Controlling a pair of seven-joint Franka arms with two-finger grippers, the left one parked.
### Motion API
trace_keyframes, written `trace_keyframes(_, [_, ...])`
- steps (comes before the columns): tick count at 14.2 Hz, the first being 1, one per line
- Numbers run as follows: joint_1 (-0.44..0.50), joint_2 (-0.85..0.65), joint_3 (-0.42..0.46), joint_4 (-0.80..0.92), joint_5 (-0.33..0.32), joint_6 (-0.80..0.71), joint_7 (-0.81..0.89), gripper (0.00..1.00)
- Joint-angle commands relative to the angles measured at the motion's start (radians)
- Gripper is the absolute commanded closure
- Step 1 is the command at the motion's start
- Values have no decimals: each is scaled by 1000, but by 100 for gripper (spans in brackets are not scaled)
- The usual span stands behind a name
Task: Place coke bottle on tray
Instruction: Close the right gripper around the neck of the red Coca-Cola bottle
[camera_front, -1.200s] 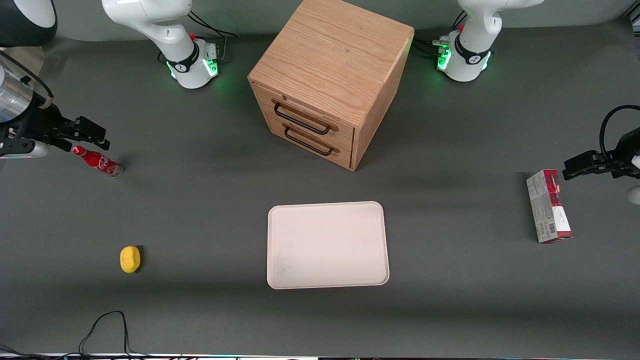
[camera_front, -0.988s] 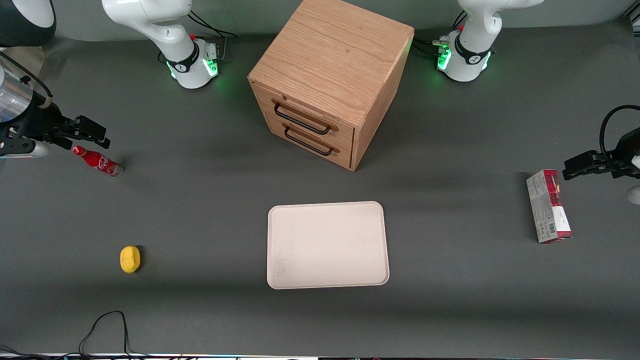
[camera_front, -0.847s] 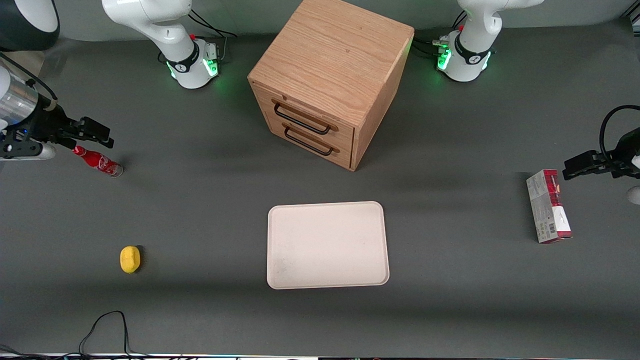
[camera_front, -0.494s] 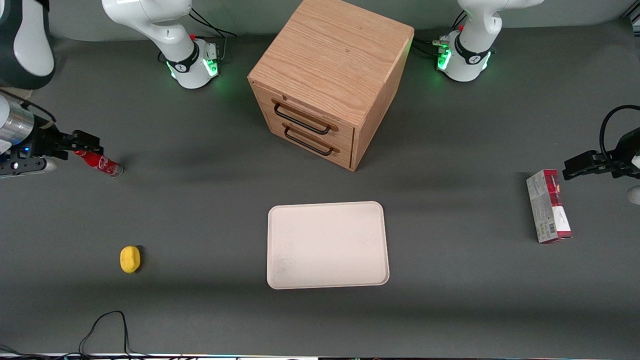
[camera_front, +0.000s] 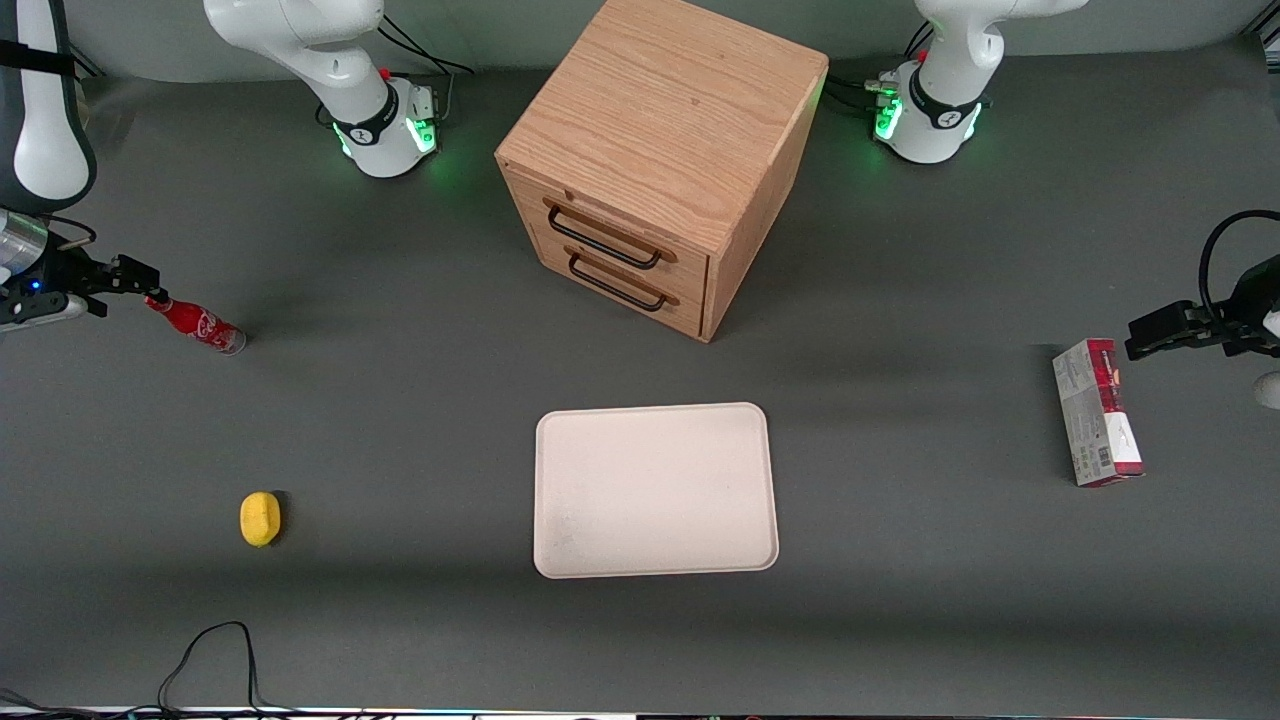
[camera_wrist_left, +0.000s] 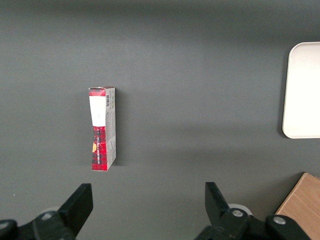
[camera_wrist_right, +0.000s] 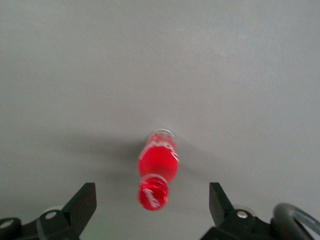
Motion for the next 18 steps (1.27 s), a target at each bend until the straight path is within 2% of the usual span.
trace_keyframes(1, [11, -17, -35, -84, -13, 80, -26, 0])
trace_keyframes(5, [14, -13, -46, -121, -11, 134, -26, 1])
trace_keyframes(7, [21, -2, -46, -123, -11, 140, -26, 8])
trace_keyframes(8, [20, 1, -46, -123, -11, 140, -28, 15])
trace_keyframes(10, [21, 1, -46, -123, -11, 138, -33, 46])
trace_keyframes(14, [21, 1, -46, -118, -11, 138, -42, 82])
trace_keyframes(16, [31, -5, -41, -115, -11, 131, -37, 88])
trace_keyframes(18, [41, -17, 9, -94, -10, 91, 18, 89])
